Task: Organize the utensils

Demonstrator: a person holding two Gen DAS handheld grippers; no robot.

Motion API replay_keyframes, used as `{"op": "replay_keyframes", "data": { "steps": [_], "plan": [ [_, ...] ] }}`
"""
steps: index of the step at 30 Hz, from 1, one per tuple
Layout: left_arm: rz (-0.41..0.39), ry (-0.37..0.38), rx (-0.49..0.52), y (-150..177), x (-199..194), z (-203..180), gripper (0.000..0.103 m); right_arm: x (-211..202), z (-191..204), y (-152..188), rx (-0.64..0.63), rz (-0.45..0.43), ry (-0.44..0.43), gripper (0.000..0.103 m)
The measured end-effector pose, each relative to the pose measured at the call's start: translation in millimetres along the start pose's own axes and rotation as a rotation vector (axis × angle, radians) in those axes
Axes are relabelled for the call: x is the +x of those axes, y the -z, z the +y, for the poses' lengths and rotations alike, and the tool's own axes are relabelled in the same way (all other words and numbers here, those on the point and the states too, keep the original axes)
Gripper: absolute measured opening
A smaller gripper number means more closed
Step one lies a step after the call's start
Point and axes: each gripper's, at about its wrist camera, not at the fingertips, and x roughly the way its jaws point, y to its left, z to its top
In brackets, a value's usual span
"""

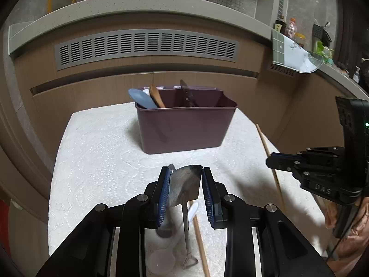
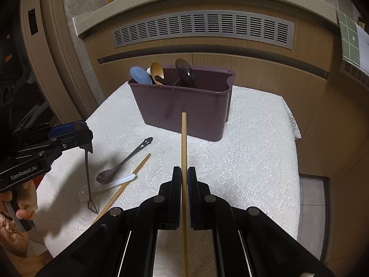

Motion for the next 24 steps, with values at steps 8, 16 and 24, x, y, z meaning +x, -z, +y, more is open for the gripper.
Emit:
{"op": "replay_keyframes", "data": {
  "steps": [8,16,24],
  "plan": [
    [-0.012,0.025,0.03,13,-21,-16,0.004,-5,3,5,-0.003,-0.003,-0.022,0.005],
    [0.027,0.031,0.032,18,-17,-22,0.003,-11,3,10,0.005,-0.001,-0.034,0.005],
    [0.091,0.019,0.057,15,6,-23,0.003,-14,1,15,0.01,0.006,-0.015,0.005]
  ]
}}
